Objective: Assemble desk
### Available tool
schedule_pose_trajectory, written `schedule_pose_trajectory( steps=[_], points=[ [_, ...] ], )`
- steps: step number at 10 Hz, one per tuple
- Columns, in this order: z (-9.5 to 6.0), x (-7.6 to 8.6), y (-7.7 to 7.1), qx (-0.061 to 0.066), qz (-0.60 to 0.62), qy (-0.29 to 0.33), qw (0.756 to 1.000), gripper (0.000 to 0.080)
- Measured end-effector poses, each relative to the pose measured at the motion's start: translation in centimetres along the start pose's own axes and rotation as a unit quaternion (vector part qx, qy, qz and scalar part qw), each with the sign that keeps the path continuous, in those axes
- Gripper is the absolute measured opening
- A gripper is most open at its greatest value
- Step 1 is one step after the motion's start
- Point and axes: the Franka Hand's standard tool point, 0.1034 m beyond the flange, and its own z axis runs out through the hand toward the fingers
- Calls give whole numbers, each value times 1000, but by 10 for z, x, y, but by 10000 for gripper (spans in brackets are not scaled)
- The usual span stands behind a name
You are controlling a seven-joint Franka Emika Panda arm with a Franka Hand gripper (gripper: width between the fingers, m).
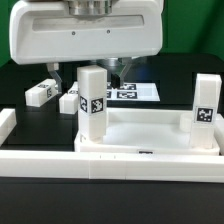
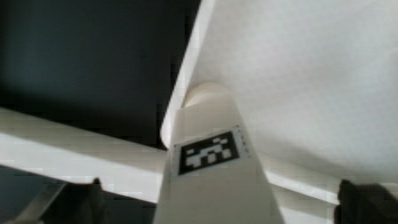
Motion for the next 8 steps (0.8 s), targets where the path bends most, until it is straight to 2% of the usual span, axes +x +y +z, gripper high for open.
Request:
schedule_pose_trajectory(
  steps=[2,3,4,5,6,8],
  points=[
    [-1,0,2,-2,-46,0,999,648],
    [-1,0,4,-2,-58,0,998,525],
    [-1,0,4,-2,-55,-1,998,525],
    [0,-1,4,-2,-55,-1,998,386],
    [0,-1,4,-2,-55,-1,999,290],
    [1,-1,4,-1,-43,-2,999,290]
  ],
)
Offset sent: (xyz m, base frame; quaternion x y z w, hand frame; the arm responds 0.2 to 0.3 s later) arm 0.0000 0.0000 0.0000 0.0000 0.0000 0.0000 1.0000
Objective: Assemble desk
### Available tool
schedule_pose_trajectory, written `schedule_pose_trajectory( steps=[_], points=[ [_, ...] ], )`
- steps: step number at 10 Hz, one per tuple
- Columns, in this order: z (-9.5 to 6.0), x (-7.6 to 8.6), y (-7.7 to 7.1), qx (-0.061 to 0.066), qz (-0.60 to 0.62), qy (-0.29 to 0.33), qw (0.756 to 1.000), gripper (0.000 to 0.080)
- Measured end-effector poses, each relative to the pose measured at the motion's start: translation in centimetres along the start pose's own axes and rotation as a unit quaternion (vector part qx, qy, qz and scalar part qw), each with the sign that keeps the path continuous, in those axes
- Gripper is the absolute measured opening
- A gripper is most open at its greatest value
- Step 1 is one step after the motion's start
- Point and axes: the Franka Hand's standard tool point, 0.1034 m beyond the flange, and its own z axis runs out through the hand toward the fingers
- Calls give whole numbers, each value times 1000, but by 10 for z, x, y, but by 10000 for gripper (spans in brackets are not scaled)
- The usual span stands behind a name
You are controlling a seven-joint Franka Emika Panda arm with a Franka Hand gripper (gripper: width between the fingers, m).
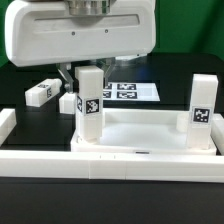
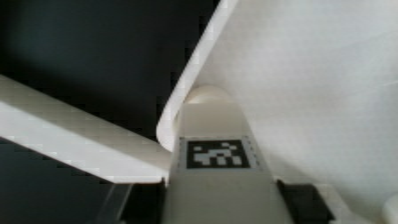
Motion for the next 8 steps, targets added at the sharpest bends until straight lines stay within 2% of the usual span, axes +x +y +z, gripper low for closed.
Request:
schedule_pose_trajectory(
  steps=[2,4,6,7,8],
  points=[
    [0,0,0,0,42,0,999,290],
    [0,0,-1,12,178,5,984,290],
    [1,0,-2,17,285,6,958,290],
    [1,0,-2,22,343,7,939,290],
    [2,1,-3,30,419,7,907,290]
  ],
)
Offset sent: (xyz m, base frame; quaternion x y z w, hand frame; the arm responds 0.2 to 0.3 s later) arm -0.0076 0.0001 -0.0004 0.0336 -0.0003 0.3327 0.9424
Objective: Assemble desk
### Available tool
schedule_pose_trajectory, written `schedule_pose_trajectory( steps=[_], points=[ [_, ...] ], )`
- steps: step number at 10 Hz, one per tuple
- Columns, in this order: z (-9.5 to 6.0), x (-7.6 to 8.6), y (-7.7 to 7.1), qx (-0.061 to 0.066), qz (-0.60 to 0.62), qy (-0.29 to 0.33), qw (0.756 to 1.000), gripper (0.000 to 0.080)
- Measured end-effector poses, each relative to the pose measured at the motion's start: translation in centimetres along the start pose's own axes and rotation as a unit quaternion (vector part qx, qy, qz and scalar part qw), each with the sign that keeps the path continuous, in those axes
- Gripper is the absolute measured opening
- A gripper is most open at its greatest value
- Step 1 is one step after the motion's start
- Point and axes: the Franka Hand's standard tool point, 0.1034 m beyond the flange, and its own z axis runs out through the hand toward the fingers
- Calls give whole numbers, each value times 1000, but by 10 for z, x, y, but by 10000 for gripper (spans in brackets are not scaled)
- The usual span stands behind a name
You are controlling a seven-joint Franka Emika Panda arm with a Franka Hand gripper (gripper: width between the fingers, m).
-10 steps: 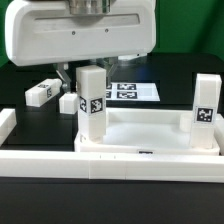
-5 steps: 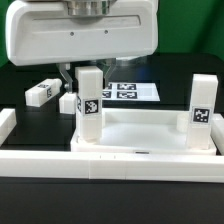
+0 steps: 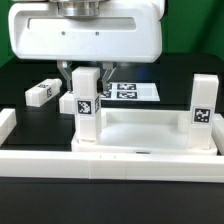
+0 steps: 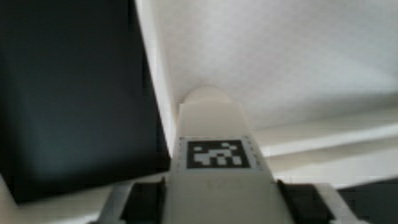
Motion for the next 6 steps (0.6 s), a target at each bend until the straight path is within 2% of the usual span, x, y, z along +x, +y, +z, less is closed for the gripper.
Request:
schedule_pose_trajectory(
  steps=[3,6],
  points=[
    [0,0,-3,7,136,-1,991,290],
    [0,0,-5,8,183,-2,983,298]
  ],
)
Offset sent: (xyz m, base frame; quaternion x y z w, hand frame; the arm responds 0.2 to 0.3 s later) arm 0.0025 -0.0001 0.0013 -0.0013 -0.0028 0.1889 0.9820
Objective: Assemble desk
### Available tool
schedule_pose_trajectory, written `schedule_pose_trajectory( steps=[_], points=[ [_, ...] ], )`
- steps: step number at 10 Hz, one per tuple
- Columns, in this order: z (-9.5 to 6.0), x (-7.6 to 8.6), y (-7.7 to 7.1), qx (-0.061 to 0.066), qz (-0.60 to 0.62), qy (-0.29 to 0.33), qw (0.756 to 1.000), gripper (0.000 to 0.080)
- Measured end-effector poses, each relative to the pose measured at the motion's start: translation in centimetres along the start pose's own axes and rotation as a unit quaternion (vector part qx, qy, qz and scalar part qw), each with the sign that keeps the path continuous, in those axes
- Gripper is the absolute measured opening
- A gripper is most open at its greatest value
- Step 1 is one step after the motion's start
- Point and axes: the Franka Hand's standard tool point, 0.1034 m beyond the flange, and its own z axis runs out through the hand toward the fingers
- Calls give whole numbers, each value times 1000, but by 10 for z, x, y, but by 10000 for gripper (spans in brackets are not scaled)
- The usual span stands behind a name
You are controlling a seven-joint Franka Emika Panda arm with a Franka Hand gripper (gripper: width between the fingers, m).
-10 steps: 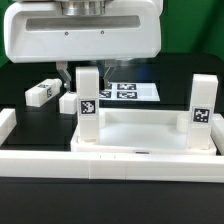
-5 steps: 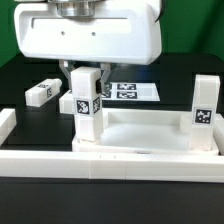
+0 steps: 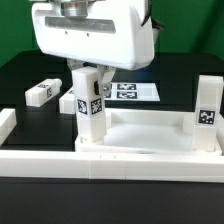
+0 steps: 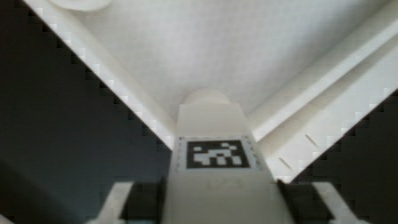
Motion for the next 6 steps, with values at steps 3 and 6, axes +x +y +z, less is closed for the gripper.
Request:
schedule_pose_trajectory(
  steps=[3,6],
  points=[
    [2,-1,-1,-5,-43,1,999,613],
    [1,-2,-2,-11,-196,1,981,647]
  ],
)
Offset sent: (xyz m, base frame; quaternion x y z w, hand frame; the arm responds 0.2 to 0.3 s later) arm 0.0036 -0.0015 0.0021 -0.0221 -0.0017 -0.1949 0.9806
